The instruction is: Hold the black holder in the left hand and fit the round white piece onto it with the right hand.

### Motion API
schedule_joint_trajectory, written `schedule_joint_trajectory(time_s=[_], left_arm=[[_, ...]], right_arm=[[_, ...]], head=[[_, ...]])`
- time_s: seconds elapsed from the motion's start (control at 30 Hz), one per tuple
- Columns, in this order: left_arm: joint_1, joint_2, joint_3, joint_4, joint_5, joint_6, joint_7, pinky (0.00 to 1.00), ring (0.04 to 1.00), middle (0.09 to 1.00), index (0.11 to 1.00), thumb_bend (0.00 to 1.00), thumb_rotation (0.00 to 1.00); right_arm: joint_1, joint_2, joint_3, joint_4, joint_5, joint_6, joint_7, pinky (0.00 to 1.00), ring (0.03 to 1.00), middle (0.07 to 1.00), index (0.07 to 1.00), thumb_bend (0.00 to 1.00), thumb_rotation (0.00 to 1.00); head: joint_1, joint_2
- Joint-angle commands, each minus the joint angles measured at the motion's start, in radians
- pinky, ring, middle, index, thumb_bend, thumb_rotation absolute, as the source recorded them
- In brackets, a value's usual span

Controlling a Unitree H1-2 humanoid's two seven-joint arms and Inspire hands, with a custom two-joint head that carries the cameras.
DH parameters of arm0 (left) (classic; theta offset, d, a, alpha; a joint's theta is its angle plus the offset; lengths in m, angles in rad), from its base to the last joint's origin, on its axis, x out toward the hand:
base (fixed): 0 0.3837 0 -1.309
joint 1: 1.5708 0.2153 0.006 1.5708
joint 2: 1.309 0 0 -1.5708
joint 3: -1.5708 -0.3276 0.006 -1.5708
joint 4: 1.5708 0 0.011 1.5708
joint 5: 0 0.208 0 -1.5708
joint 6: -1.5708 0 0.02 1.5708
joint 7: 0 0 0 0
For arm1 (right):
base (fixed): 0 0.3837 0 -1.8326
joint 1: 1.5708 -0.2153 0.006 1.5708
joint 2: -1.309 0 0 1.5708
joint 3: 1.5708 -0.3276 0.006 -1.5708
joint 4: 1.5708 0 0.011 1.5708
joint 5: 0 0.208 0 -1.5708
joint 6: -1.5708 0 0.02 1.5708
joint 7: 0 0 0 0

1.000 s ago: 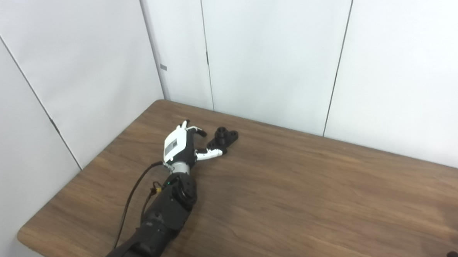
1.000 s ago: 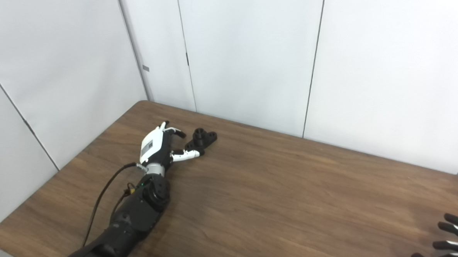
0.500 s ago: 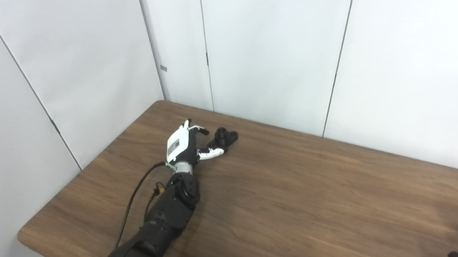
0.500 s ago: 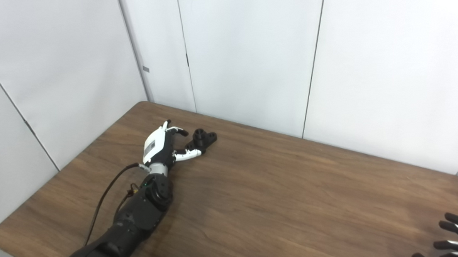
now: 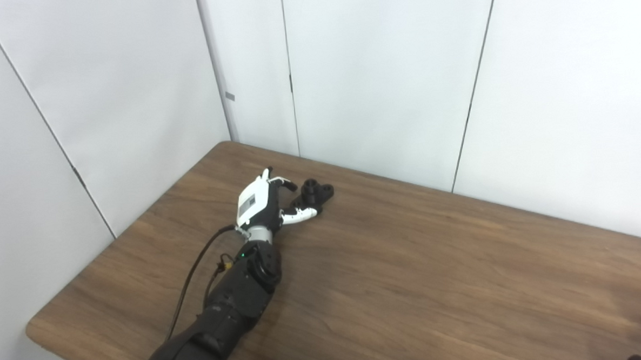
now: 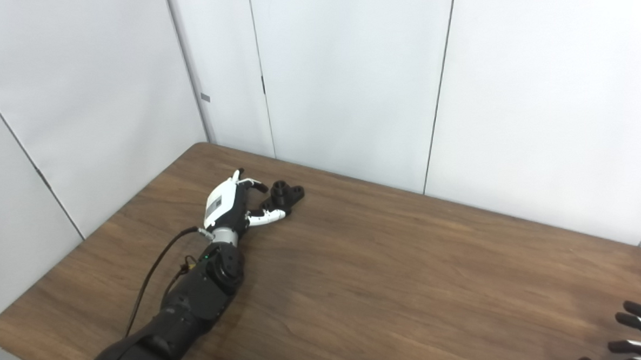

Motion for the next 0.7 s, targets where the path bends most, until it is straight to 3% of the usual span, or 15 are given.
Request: schedule_joint_trajectory(time_s=[0.0,0.23,0.37,0.4,0.43,0.53,0.67], left_arm=[[0.026,-0.039,-0.020,0.055,-0.017,0.030,-0.054,1.00,1.000,0.999,0.657,0.90,0.19],[0.019,-0.040,-0.011,0.080,-0.050,0.037,-0.100,1.00,1.000,0.994,0.628,0.89,0.20],[0.014,-0.044,-0.018,0.097,-0.045,0.021,-0.092,0.97,1.000,0.976,0.606,0.89,0.17],[0.012,-0.045,-0.019,0.104,-0.044,0.014,-0.088,0.98,1.000,0.974,0.550,0.71,0.12],[0.009,-0.046,-0.022,0.112,-0.042,0.010,-0.086,0.99,1.000,0.966,0.513,0.60,0.09],[0.000,-0.049,-0.031,0.134,-0.033,0.010,-0.086,1.00,1.000,0.946,0.487,0.53,0.06],[0.002,-0.051,-0.039,0.140,-0.045,-0.025,-0.094,1.00,1.000,0.937,0.484,0.52,0.06]], right_arm=[[-0.018,-0.007,-0.007,-0.041,-0.005,-0.029,-0.010,0.43,0.571,0.736,0.768,0.51,0.00],[-0.017,-0.005,-0.008,-0.047,-0.003,-0.024,-0.010,0.42,0.571,0.736,0.764,0.51,0.00],[-0.014,-0.002,-0.007,-0.059,-0.007,-0.005,-0.009,0.44,0.579,0.740,0.766,0.51,0.00],[-0.014,-0.003,-0.008,-0.059,-0.006,-0.008,-0.009,0.45,0.581,0.741,0.767,0.51,0.00],[-0.013,-0.003,-0.008,-0.059,-0.007,-0.008,-0.009,0.45,0.581,0.742,0.767,0.51,0.00],[-0.015,-0.003,-0.010,-0.060,-0.004,-0.011,-0.010,0.44,0.578,0.740,0.765,0.51,0.00],[-0.014,-0.004,-0.009,-0.063,-0.006,-0.005,-0.009,0.43,0.576,0.736,0.764,0.51,0.00]], head=[[-0.002,0.003],[-0.003,0.008],[-0.006,0.009],[-0.007,0.010],[-0.007,0.010],[-0.008,0.010],[-0.008,0.010]])
